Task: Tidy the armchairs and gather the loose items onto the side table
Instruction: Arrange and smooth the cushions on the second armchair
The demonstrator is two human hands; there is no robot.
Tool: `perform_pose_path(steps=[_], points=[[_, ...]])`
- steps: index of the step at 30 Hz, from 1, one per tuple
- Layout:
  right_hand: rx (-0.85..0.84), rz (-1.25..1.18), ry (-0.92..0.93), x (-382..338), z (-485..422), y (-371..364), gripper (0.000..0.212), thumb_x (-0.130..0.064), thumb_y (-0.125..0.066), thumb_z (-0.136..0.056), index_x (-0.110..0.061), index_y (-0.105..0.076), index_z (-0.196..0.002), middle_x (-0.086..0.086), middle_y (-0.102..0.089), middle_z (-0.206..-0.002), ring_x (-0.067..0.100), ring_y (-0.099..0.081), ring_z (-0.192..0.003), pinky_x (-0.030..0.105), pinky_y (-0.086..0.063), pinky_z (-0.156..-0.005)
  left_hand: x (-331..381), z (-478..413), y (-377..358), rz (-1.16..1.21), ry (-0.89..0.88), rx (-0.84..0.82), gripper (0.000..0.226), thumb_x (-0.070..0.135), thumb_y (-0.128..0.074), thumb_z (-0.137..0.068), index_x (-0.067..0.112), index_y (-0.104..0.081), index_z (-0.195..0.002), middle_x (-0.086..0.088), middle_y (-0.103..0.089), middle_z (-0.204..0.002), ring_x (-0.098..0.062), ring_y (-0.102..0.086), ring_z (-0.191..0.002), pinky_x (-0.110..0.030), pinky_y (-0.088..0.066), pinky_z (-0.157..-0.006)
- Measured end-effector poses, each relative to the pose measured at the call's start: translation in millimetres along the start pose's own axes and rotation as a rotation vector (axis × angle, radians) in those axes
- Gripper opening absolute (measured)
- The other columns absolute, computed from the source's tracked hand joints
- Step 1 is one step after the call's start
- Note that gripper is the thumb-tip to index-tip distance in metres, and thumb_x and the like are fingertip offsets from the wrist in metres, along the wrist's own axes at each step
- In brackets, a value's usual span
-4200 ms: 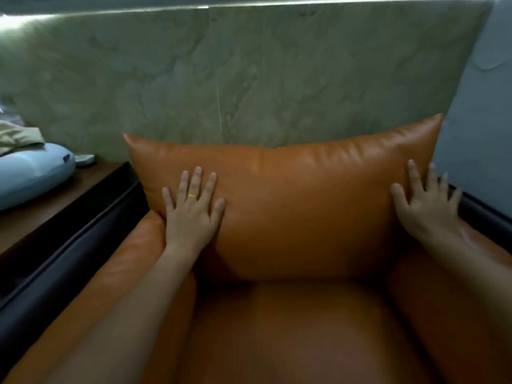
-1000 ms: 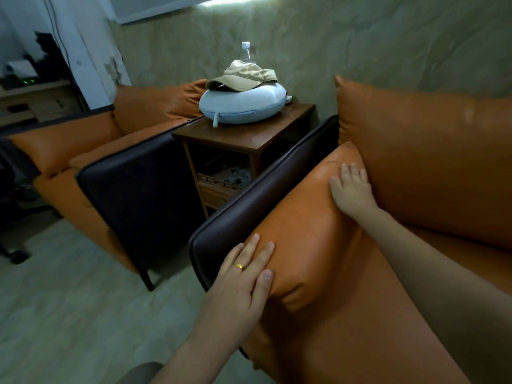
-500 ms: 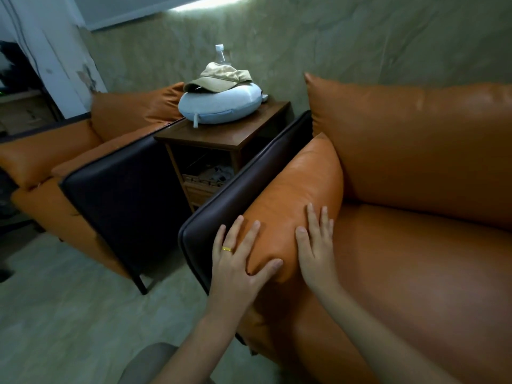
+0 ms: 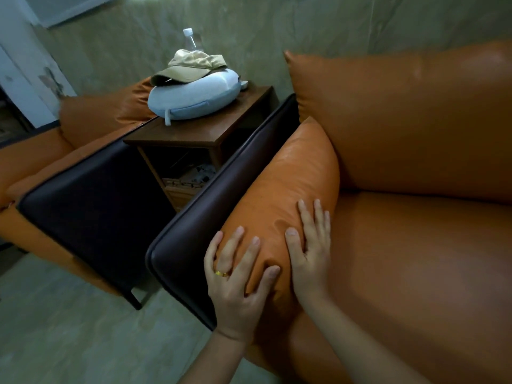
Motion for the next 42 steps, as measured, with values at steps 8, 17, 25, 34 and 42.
perform_pose_path(steps=[8,17,25,34,42], points=[[0.067,0.020,-0.064,32,-48,-6,0.056,-0.066,-0.031,-0.094,-0.057,-0.025,-0.149,-0.017,-0.012,-0.166,0.006,-0.004,-0.154,0.053,-0.017,-0.122,-14,-18,-59,0.002,-0.014,0.046,0.041,0.042,-0.065,-0.093,0.015,-0.061,-0.123,-0.015,-0.056,-0.133,-0.013,-0.035,-0.143,-0.056,-0.039,-0.110],[-0.087,0.069,-0.163,29,-39,0,0.066,-0.078,-0.027,-0.089,-0.058,-0.014,-0.151,-0.010,-0.007,-0.168,0.013,-0.008,-0.154,0.046,-0.021,-0.122,-19,-14,-61,-0.068,0.032,-0.101,0.045,0.047,-0.062,-0.095,0.015,-0.066,-0.127,-0.014,-0.057,-0.139,-0.038,-0.045,-0.134,-0.054,-0.038,-0.112],[-0.405,0.190,-0.300,32,-9,19,0.068,-0.071,-0.036,-0.094,-0.054,-0.009,-0.154,-0.006,-0.014,-0.168,0.023,-0.020,-0.152,0.045,-0.020,-0.122,-22,-14,-19,-0.161,0.250,-0.444,0.065,0.074,-0.046,-0.084,0.038,-0.057,-0.137,0.015,-0.047,-0.149,-0.023,-0.036,-0.143,-0.045,-0.040,-0.108],[-0.376,0.345,-0.262,20,12,92,0.064,-0.045,-0.050,-0.096,-0.041,-0.026,-0.155,0.002,-0.023,-0.165,0.019,-0.018,-0.153,0.040,-0.022,-0.123,12,-33,-24,-0.528,0.250,-0.870,0.083,0.081,-0.031,-0.085,0.038,-0.019,-0.155,0.001,-0.019,-0.165,-0.025,-0.017,-0.151,-0.067,-0.015,-0.114],[-0.086,0.340,-0.310,2,5,261,0.060,-0.033,-0.051,-0.099,-0.032,-0.032,-0.155,-0.005,-0.029,-0.163,0.017,-0.022,-0.151,0.042,-0.025,-0.122,109,-31,-112,-0.377,0.162,-1.017,0.068,0.069,-0.035,-0.094,0.037,-0.028,-0.153,0.001,-0.027,-0.162,-0.022,-0.021,-0.151,-0.067,-0.021,-0.114]])
Point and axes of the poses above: each hand's wrist, its own z-axis away from the middle knuckle, its own y-axis out of the back of the hand, x = y × z, the point moved 10 cm from there along -z, towards the middle knuckle
